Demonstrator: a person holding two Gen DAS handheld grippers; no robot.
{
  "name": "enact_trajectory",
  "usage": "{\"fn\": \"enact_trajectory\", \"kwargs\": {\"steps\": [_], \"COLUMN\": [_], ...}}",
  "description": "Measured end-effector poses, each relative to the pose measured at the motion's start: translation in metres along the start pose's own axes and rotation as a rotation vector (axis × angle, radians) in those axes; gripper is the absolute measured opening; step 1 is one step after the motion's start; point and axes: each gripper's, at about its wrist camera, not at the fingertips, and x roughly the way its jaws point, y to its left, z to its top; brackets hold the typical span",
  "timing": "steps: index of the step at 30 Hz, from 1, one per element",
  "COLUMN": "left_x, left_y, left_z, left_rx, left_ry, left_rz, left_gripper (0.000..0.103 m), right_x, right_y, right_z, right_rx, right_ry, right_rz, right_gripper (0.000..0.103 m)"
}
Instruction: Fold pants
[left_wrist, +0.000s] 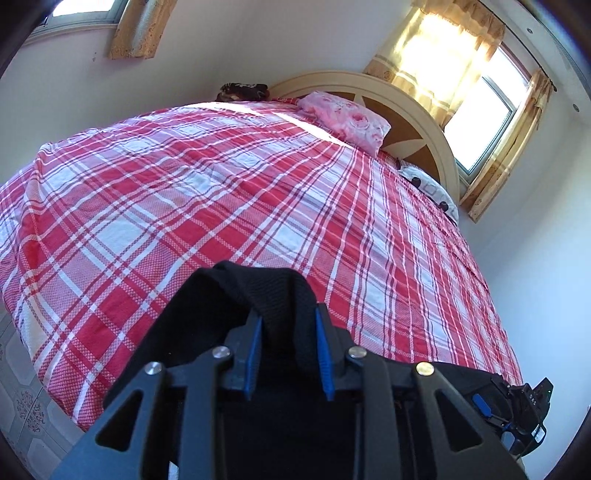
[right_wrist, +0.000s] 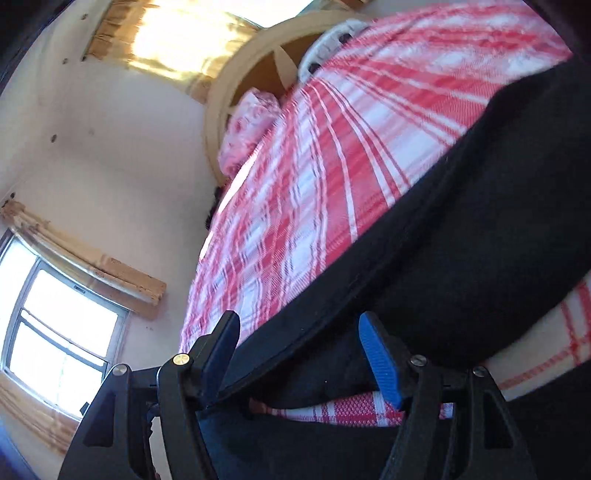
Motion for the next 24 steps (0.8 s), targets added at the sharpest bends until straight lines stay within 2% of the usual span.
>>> {"fn": "enact_trajectory", "kwargs": {"steps": [2,4,6,8,10,12,14,16,19,24], "left_x": [-0.002,-0.003,-0.005,-0.005,-0.002,0.003,0.008,0.008,0.002,-0.016], "left_y": [0.0,0.001,0.0,0.0,0.0,0.0,0.001,0.002,0.002,0.009], "left_z": [0.001,0.003,0.003,0.002,0.0,-0.001,-0.002,-0.002,0.001,0.006], "left_rx": [-0.001,-0.005,-0.005,0.0,0.006,0.009,0.011,0.01,0.027,0.027], "left_ry": [-0.005,-0.009,-0.012,-0.013,-0.005,0.008,0.017,0.02,0.005,0.001], "left_rz": [-0.002,-0.006,-0.009,-0.002,0.008,0.016,0.026,0.024,0.023,0.02], "left_gripper": [0.028,0.028,0.028,0.028,0.028,0.028,0.028,0.028,0.028,0.028], "right_x": [0.006,0.013,0.018,0.018,0.016,0.022,0.025,0.024,0.008,-0.042], "right_y": [0.001,0.005,0.003,0.0,-0.01,-0.023,-0.027,-0.025,-0.019,0.017], "right_z": [-0.004,-0.004,0.002,0.013,0.025,0.031,0.032,0.03,0.027,0.009], "right_rx": [0.007,-0.008,0.004,0.012,0.057,0.118,0.105,0.059,0.016,-0.121], "right_ry": [0.01,0.026,0.018,-0.02,-0.061,-0.049,-0.044,-0.033,-0.055,-0.104], "right_rz": [0.024,0.005,0.007,-0.015,-0.038,-0.037,-0.063,-0.075,-0.028,0.051], "right_gripper": [0.069,0.069,0.064,0.049,0.043,0.03,0.012,0.005,0.004,0.004]}}
